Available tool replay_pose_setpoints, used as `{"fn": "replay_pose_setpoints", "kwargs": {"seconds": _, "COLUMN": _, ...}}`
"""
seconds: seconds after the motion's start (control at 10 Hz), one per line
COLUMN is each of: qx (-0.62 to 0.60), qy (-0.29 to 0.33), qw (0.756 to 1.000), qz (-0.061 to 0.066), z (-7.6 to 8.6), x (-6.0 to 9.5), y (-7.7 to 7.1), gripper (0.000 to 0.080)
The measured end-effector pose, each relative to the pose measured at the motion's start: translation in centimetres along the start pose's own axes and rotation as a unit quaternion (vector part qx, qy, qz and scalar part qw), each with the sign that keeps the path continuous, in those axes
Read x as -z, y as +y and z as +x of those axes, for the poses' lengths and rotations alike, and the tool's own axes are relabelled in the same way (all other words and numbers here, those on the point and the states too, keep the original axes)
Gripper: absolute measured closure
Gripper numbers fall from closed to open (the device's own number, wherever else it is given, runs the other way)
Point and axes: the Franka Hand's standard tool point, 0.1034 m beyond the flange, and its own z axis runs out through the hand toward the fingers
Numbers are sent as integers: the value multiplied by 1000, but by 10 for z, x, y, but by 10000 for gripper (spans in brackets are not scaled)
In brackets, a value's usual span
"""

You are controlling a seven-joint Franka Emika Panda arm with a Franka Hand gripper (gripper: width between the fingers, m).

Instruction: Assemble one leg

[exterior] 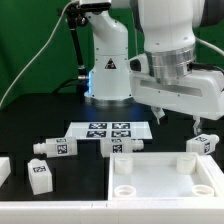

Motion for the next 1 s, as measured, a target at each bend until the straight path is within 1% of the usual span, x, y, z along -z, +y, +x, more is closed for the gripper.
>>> {"fn": "replay_pose_setpoints", "kwargs": {"seconds": 0.1, "qx": 16, "qy": 3, "qw": 1000, "qz": 9, "z": 4, "x": 3, "y": -10, "gripper": 151}}
{"fn": "replay_pose_setpoints", "kwargs": {"seconds": 0.2, "qx": 45, "qy": 15, "qw": 999, "qz": 27, "z": 11, "x": 7, "y": -22, "gripper": 151}}
{"fn": "replay_pose_setpoints", "kwargs": {"seconds": 0.3, "qx": 57, "qy": 19, "qw": 998, "qz": 38, "z": 15, "x": 6, "y": -26, "gripper": 151}}
{"fn": "replay_pose_setpoints", "kwargs": {"seconds": 0.4, "qx": 53, "qy": 6, "qw": 998, "qz": 28, "z": 13, "x": 4, "y": -20, "gripper": 151}}
{"fn": "replay_pose_setpoints", "kwargs": {"seconds": 0.6, "qx": 53, "qy": 5, "qw": 998, "qz": 27, "z": 13, "x": 3, "y": -19, "gripper": 151}}
{"fn": "replay_pose_setpoints", "kwargs": {"seconds": 0.7, "qx": 67, "qy": -30, "qw": 997, "qz": 15, "z": 12, "x": 2, "y": -12, "gripper": 151}}
{"fn": "replay_pose_setpoints", "kwargs": {"seconds": 0.8, "qx": 67, "qy": -60, "qw": 996, "qz": 11, "z": 17, "x": 3, "y": -10, "gripper": 151}}
{"fn": "replay_pose_setpoints", "kwargs": {"seconds": 0.9, "qx": 95, "qy": -71, "qw": 993, "qz": 12, "z": 19, "x": 0, "y": -8, "gripper": 151}}
{"fn": "replay_pose_setpoints", "kwargs": {"seconds": 1.0, "qx": 111, "qy": -103, "qw": 988, "qz": 11, "z": 15, "x": 0, "y": -6, "gripper": 151}}
